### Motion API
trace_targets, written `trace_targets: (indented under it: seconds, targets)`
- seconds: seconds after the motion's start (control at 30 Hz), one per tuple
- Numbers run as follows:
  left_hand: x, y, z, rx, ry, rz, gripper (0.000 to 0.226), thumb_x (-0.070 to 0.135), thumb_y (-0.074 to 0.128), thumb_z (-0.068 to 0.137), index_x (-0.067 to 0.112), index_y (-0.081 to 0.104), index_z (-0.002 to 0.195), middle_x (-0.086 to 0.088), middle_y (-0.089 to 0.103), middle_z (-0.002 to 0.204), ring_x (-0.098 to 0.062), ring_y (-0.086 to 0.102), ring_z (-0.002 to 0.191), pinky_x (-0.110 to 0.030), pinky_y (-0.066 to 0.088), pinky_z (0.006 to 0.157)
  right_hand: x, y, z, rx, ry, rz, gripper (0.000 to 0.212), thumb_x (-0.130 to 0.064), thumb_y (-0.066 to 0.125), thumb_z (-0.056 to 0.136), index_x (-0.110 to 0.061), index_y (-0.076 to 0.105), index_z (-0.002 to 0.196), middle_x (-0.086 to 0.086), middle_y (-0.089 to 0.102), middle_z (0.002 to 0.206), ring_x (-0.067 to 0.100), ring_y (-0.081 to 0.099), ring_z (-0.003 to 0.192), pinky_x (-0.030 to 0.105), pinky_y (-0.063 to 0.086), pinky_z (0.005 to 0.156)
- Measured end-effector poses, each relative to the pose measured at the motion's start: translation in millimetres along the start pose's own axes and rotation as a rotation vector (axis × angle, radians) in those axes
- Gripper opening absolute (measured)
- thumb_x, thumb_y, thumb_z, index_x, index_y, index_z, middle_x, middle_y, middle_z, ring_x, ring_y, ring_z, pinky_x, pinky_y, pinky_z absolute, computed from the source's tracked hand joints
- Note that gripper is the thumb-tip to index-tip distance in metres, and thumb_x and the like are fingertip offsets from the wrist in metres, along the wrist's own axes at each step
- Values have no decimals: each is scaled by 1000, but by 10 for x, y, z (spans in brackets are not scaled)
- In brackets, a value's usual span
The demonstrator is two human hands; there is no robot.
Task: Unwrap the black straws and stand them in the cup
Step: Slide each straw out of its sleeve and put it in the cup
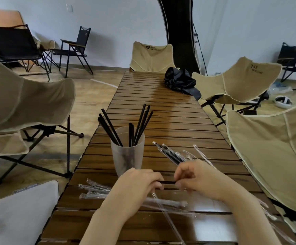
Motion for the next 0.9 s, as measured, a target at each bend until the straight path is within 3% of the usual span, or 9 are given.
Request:
trace_targets:
  seconds: [0.13, 0.23, 0.3, 0.43, 0.7, 0.9]
  targets:
    - [-289, -38, -85, -3, -122, -36, 24, 34, 41, 100, 35, 62, 111, 13, 62, 98, 2, 56, 88, -6, 37, 74, 130, -76, -62, 4, 32, -65, 11, -24, 66, 87, -27, 67, 77, -6, 70, 68, 1, 61, 58, 20, 51, 64]
    - [-417, -26, -125, -41, -177, -56, 23, 31, 41, 100, 34, 61, 111, 11, 62, 95, 0, 57, 88, -4, 35, 69, 199, -165, -125, 22, 37, -78, 16, -24, 64, 89, -28, 68, 75, -4, 71, 69, 6, 63, 60, 25, 54, 68]
    - [-432, -68, -149, -26, -187, -49, 21, 33, 41, 100, 38, 61, 104, 15, 61, 88, 2, 56, 83, -6, 37, 69, 213, -203, -147, 33, 35, -68, 21, -21, 64, 89, -30, 68, 70, -2, 71, 68, 8, 63, 59, 27, 55, 69]
    - [-399, -106, -184, -24, -186, -49, 21, 34, 43, 99, 37, 61, 90, 16, 58, 73, 3, 56, 74, -13, 44, 70, 160, -255, -144, 82, -3, -66, 36, -15, 64, 89, -35, 67, 59, -3, 70, 62, 4, 58, 50, 18, 49, 61]
    - [-320, -51, -149, -88, -155, -30, 22, 24, 44, 99, 22, 65, 97, 1, 67, 89, -8, 61, 83, -23, 48, 79, 88, -111, -48, 82, -14, -150, 40, -19, 63, 88, -30, 62, 50, -10, 62, 50, 0, 54, 45, 13, 44, 55]
    - [-307, -35, -141, -85, -131, -57, 20, 22, 44, 100, 21, 64, 97, 5, 62, 85, -5, 58, 80, -14, 42, 73, 1, -26, -23, 68, -46, -201, 41, -23, 60, 91, -30, 58, 50, -15, 58, 47, -2, 52, 44, 12, 41, 55]
Point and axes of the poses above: each hand's wrist, its own z-axis towards the middle knuckle, its own y-axis out of the palm, x = y × z, the point moved 9 cm from there along z, towards the middle knuckle
